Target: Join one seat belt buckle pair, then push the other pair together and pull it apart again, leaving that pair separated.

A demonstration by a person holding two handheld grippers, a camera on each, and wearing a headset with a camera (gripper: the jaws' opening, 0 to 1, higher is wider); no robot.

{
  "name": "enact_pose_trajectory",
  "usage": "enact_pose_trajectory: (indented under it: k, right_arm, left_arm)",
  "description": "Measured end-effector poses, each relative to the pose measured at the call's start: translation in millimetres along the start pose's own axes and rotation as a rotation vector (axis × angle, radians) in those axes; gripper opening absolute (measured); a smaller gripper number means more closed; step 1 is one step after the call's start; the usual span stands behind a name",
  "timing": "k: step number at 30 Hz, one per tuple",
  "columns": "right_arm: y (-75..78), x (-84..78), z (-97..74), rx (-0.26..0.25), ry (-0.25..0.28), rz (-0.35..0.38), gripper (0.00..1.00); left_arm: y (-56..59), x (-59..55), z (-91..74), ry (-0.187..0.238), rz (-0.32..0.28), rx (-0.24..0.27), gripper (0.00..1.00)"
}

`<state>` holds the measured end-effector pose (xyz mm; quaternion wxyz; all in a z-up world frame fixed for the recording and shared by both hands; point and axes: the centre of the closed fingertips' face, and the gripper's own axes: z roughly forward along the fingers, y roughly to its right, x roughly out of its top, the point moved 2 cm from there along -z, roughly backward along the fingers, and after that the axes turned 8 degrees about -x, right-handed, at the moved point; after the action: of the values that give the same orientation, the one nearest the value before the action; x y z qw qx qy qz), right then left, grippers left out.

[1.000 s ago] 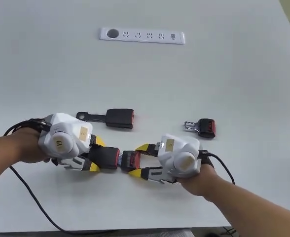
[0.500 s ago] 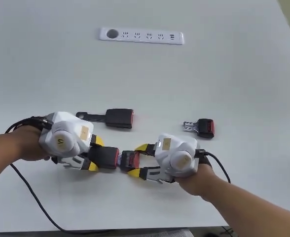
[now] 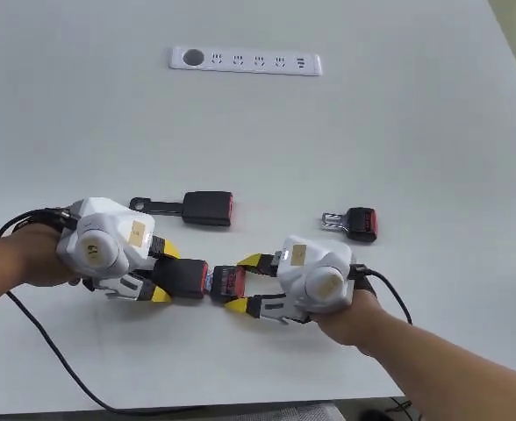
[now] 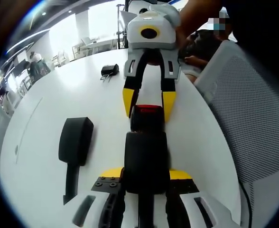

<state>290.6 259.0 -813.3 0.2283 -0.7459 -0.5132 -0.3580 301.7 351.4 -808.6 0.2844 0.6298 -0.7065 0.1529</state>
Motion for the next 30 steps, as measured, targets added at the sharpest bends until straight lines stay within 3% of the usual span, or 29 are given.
enact_pose_trajectory:
  k: [30]
  right_arm:
    - [1.0, -2.4, -1.5, 0.002, 0.005, 0.0, 0.33]
  left_arm:
    - [-2.8, -4.2, 2.0, 0.001, -0.004, 0.001, 0.33]
